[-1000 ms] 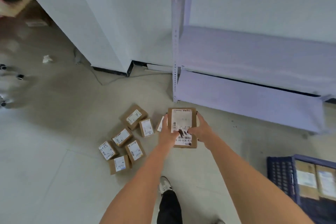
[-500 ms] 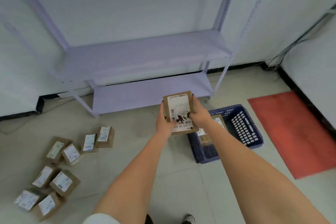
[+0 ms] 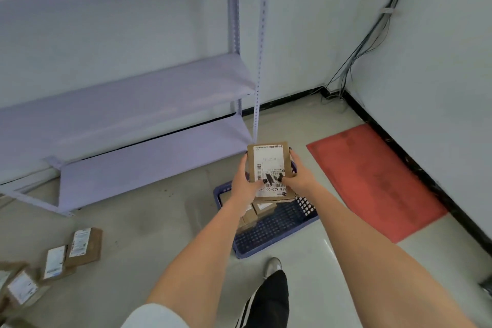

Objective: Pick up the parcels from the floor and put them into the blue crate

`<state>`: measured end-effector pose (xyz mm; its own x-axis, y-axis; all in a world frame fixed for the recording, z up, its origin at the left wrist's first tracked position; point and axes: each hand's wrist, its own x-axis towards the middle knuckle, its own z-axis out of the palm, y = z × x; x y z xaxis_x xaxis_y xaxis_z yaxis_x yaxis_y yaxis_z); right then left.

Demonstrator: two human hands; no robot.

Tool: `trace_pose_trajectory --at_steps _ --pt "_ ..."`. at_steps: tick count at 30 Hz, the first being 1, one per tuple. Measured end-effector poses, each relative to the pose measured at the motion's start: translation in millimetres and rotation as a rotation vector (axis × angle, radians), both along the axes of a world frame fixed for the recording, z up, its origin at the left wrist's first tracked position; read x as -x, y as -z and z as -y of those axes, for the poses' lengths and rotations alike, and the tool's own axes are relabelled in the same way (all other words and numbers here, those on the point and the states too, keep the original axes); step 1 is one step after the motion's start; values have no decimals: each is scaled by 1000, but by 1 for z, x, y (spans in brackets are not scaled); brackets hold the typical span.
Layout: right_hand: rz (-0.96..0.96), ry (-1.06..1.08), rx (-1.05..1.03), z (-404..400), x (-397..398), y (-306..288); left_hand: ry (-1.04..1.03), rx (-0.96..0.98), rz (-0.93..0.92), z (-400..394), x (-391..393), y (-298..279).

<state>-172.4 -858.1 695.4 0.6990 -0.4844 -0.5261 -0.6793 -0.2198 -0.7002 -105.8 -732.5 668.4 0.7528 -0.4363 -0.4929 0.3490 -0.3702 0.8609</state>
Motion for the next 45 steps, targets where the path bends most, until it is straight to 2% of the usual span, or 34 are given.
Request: trace_pose_trajectory --at_steps 11,16,20,24,29,41,45 --pt "-37 -27 -132 130 -52 22 -121 -88 -33 128 -34 -3" --pt "-57 -119 -160 175 -73 47 -193 -156 15 170 -40 16" --pt "-80 -229 -202 201 -85 77 -304 -217 -17 193 -35 46" --pt "-125 -284 -223 219 -88 121 -324 -248 -45 207 -31 95" --pt "-204 -242 -224 234 -81 197 -260 -351 -96 228 -27 162" --pt "-364 -244 -254 252 -88 460 -173 -556 -193 254 -41 421" --pt "-367 -266 -271 260 -96 529 -118 -603 -201 258 -50 490"
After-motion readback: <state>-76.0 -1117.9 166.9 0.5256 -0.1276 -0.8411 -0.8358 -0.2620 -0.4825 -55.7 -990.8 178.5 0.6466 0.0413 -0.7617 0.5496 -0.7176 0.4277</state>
